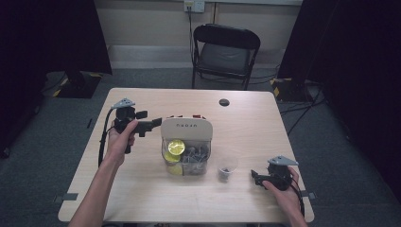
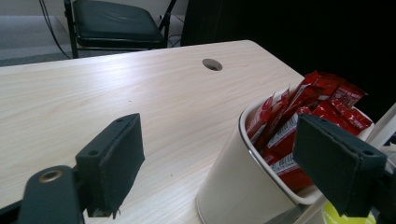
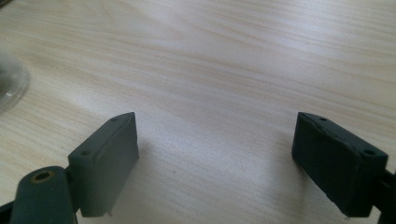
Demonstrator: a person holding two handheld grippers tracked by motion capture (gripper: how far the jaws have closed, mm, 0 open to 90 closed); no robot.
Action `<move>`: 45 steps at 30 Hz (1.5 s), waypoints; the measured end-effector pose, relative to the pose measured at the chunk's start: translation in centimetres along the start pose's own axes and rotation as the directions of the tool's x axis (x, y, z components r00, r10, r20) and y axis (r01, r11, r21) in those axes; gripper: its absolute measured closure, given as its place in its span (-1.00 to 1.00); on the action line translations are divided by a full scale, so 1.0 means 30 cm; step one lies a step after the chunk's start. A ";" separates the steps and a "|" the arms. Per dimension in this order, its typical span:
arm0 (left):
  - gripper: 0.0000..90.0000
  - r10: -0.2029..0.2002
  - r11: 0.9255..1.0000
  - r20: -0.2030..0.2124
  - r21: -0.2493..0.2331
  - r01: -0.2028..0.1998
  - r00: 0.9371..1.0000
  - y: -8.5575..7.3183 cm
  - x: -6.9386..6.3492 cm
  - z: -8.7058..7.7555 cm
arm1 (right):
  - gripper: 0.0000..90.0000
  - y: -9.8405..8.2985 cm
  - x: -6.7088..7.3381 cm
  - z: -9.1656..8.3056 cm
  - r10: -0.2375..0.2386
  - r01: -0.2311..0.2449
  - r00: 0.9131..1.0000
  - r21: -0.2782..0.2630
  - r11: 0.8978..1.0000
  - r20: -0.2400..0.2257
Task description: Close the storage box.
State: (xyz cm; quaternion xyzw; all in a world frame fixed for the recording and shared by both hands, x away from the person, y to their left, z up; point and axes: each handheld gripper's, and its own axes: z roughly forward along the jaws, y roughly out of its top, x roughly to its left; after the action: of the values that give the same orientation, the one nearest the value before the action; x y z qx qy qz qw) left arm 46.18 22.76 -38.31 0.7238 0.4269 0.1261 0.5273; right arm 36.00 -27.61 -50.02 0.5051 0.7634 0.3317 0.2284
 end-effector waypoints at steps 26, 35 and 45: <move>-0.55 0.016 1.000 0.033 -0.013 -0.015 0.999 0.004 -0.045 -0.017 | -0.69 -0.001 0.003 -0.001 0.007 -0.007 1.000 0.000 1.000 0.006; -0.56 0.019 1.000 0.036 -0.017 -0.018 0.999 0.008 -0.050 -0.023 | -0.69 -0.001 0.003 -0.001 0.007 -0.007 1.000 0.000 1.000 0.006; -0.56 0.021 1.000 0.023 -0.005 -0.021 1.000 -0.001 -0.058 -0.036 | -0.69 -0.002 0.005 -0.002 0.010 -0.010 1.000 0.001 1.000 0.008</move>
State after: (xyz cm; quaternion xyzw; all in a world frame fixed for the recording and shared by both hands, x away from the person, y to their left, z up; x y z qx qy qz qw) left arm 44.45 22.17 -37.42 0.7285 0.4129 0.1244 0.5324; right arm 35.87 -27.51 -50.02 0.5101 0.7601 0.3306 0.2296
